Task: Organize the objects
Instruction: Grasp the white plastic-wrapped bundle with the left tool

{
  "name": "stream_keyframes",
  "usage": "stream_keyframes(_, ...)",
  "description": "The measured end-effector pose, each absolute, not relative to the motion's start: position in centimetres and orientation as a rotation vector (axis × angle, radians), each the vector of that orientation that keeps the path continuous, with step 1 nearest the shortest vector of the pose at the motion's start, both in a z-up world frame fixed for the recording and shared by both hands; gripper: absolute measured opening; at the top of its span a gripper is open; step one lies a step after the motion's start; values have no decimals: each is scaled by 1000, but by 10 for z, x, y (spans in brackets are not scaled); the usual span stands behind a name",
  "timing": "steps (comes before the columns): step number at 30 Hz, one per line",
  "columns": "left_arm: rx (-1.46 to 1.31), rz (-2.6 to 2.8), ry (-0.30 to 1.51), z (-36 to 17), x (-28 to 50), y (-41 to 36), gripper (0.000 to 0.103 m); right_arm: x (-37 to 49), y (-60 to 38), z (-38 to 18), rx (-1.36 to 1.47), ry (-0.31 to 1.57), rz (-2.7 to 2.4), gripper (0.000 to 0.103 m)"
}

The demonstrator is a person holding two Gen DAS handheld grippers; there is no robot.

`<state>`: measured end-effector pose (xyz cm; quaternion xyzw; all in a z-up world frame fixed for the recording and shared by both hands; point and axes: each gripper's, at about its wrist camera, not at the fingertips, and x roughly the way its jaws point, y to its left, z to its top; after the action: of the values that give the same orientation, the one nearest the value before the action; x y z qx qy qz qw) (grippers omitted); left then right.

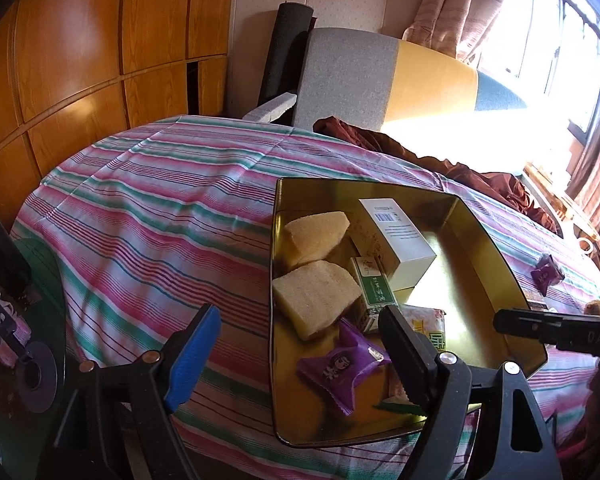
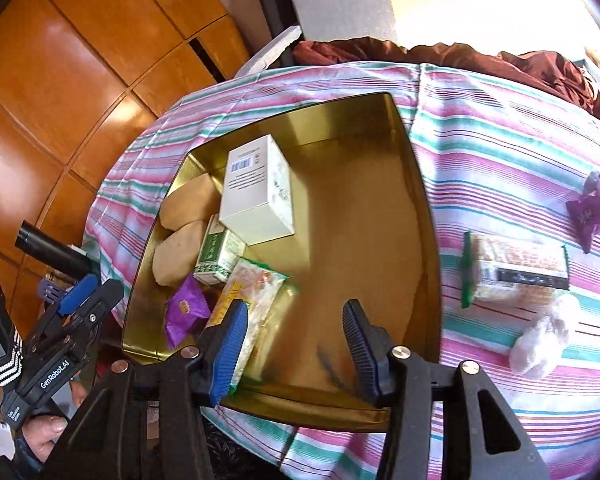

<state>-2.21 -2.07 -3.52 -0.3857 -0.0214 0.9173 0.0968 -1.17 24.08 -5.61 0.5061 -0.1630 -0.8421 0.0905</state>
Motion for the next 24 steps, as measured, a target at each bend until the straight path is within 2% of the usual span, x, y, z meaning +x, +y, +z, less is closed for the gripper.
stream_keyframes(4,-1126,2697,-26,-33,-19,-9,86,-6,282,-50,1511,-550,-2581,50)
stream_keyframes(14,-1135,2619,-26,-28,-23,15,87,19,418,-32,1524,-768,-2856,50)
stream_keyframes(19,-1088,2523,24,-22,-21,46,87,52,501,-24,1445,-1037,-3070,50)
stream_keyframes(24,-1033,2399,117,-12,-17,98,87,92,557,-44,1301,-1460,-3121,50)
